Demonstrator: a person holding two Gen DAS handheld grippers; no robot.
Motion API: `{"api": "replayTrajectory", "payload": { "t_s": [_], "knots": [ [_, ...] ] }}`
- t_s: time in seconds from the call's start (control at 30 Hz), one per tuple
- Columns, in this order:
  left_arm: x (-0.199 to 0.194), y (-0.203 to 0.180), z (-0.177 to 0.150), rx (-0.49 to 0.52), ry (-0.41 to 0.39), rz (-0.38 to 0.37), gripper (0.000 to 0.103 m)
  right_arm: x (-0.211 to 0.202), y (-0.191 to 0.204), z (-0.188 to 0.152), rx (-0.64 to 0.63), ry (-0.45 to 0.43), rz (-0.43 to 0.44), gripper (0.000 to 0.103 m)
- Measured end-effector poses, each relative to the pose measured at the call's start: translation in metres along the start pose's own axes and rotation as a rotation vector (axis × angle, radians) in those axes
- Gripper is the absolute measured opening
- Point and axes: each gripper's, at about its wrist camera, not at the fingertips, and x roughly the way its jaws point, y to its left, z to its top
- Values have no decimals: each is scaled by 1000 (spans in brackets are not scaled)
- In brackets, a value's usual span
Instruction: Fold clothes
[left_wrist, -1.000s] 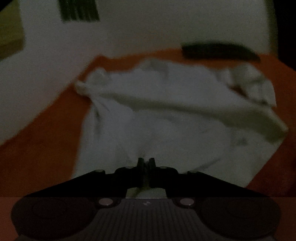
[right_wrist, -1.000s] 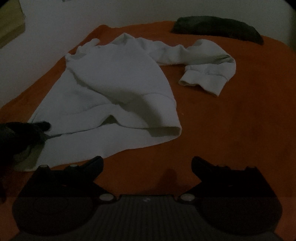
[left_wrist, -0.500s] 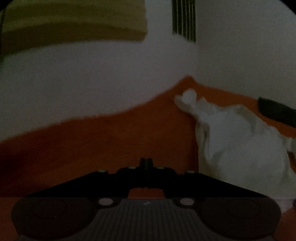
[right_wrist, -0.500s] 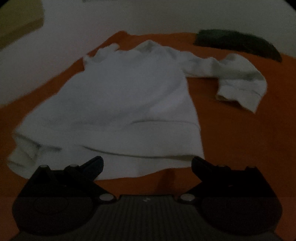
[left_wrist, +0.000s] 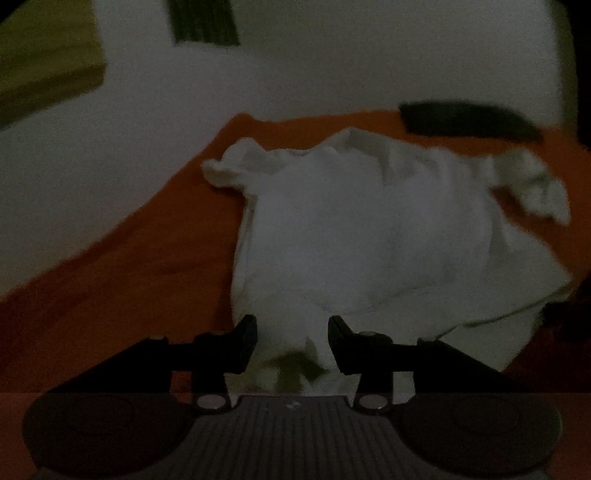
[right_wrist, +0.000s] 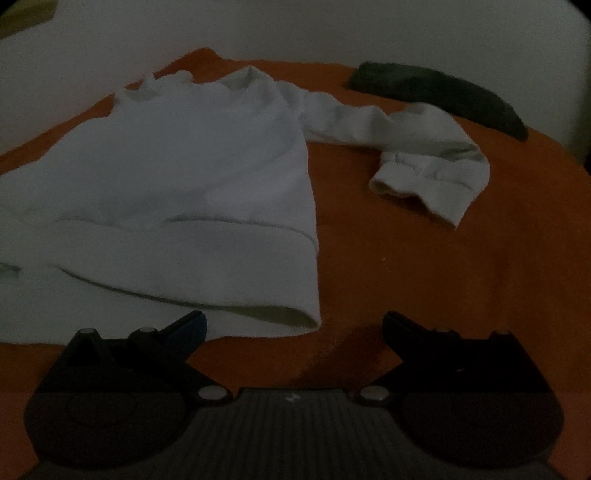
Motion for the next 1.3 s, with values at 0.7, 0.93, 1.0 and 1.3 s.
{"api": "replayTrajectory", "payload": {
  "t_s": [0.7, 0.93, 1.0, 1.3],
  "knots": [
    [26, 5, -11, 43, 71, 101, 34, 5, 5, 2, 13, 15, 16, 103],
    [-2, -3, -27, 205, 50, 1, 52, -3, -1, -3, 9, 25, 34, 103],
    [-1, -5, -33, 234, 53, 20, 52, -3, 0, -5, 5, 30, 29, 103],
    [25, -17, -21, 309, -13, 162, 53, -6, 5, -2, -2, 21, 1, 103]
  ]
}}
